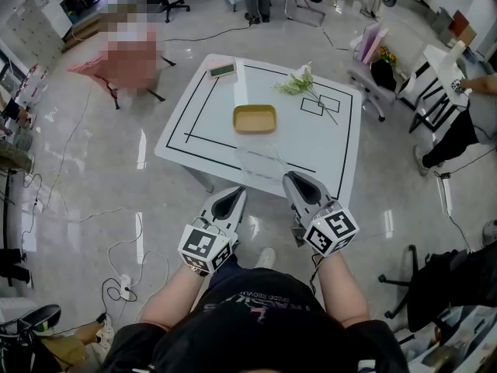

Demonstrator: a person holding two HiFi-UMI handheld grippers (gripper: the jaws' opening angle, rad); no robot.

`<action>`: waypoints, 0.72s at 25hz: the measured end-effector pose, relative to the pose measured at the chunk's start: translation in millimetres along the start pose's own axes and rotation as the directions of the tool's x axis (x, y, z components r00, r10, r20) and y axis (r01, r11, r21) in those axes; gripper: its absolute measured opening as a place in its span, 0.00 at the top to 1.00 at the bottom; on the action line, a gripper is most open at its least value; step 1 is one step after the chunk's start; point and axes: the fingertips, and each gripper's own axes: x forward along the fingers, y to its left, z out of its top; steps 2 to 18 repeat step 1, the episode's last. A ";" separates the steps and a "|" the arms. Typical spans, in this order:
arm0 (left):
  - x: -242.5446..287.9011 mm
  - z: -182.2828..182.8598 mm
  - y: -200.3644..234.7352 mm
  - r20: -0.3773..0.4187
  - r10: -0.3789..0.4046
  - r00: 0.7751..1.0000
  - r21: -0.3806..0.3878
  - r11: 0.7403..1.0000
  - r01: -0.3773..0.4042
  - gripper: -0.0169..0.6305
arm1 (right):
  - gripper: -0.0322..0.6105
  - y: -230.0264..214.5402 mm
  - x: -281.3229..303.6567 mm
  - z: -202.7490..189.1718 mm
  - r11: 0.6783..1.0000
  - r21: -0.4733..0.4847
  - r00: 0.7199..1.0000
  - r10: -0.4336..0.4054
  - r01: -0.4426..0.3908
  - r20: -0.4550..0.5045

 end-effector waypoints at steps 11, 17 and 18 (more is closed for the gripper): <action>0.9 -0.4 -0.4 0.000 -0.001 1.000 0.000 1.000 0.001 0.97 | 0.89 -0.9 -0.1 -0.2 1.000 -0.001 1.000 0.000 0.000 0.000; 0.9 -0.4 -0.4 0.000 -0.001 1.000 0.000 1.000 0.001 0.97 | 0.89 -0.9 -0.1 -0.2 1.000 -0.001 1.000 0.000 0.000 0.000; 0.9 -0.4 -0.4 0.000 -0.001 1.000 0.000 1.000 0.001 0.97 | 0.89 -0.9 -0.1 -0.2 1.000 -0.001 1.000 0.000 0.000 0.000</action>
